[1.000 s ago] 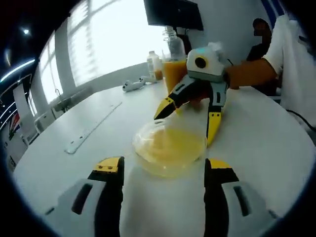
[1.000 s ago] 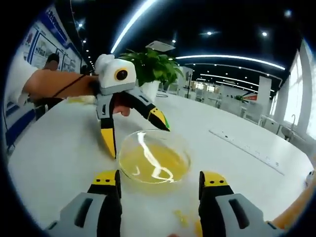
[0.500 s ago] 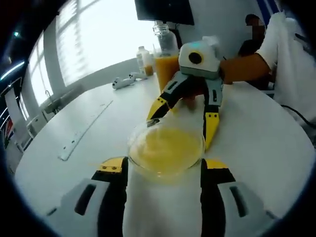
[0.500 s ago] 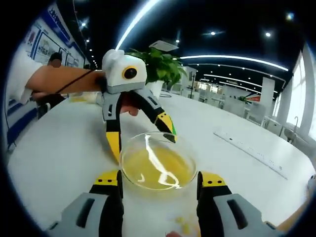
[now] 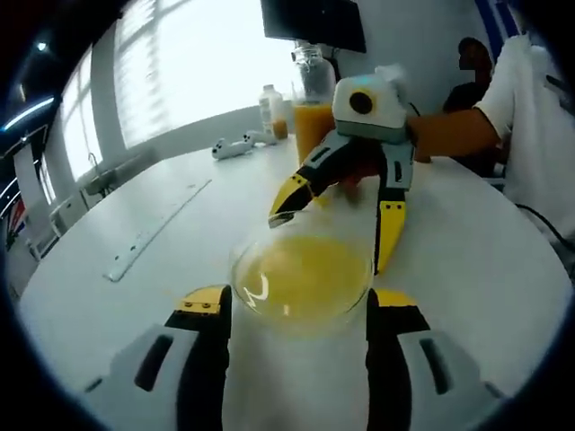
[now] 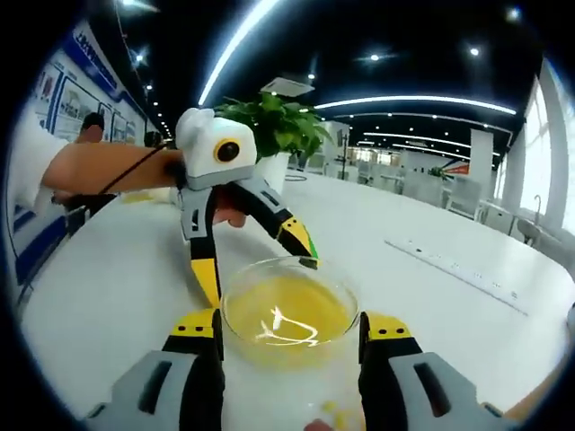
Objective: Open the Petri dish lid, place the lid on the table, pour the liquid culture medium into the Petri dish, pick up the Petri dish lid from the table, and close the Petri dish
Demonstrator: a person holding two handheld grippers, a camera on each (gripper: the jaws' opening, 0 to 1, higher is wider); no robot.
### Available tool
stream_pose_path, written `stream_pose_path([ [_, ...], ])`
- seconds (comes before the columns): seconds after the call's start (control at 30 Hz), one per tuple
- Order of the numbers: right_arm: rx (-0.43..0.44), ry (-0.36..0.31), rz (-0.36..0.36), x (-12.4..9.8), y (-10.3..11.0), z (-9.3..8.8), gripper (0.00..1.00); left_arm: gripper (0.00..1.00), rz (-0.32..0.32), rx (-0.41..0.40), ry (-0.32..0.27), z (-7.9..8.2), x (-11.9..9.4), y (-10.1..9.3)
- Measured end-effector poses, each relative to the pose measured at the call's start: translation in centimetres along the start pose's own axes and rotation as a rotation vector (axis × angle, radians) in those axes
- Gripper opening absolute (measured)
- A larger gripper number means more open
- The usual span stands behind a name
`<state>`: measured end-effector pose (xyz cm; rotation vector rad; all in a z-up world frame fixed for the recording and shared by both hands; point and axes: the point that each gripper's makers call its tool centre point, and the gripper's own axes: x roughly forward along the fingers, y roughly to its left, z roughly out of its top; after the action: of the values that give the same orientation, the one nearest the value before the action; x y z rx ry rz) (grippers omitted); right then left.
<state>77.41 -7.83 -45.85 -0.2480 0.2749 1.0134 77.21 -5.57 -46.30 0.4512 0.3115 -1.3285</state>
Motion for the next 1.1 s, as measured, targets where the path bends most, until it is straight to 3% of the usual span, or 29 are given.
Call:
stream_pose_path([
  [0.13, -0.014, 0.032, -0.004, 0.0, 0.0, -0.7, 0.54, 0.52, -0.001, -0.017, 0.009, -0.1, 0.0, 0.1],
  [0.73, -0.013, 0.042, -0.013, -2.2, 1.2, -0.9, 0.53, 0.54, -0.009, -0.025, 0.009, 0.4, 0.6, -1.2],
  [0.93, -0.01, 0.044, -0.013, -2.6, 1.6, -1.3, 0.52, 0.54, 0.012, -0.044, -0.016, 0.7, 0.8, -1.3],
  [1.1, 0.008, -0.008, -0.051, -3.3, 1.0, -0.2, 0.53, 0.55, 0.088, -0.059, -0.094, 2.2, -0.3, -0.6],
])
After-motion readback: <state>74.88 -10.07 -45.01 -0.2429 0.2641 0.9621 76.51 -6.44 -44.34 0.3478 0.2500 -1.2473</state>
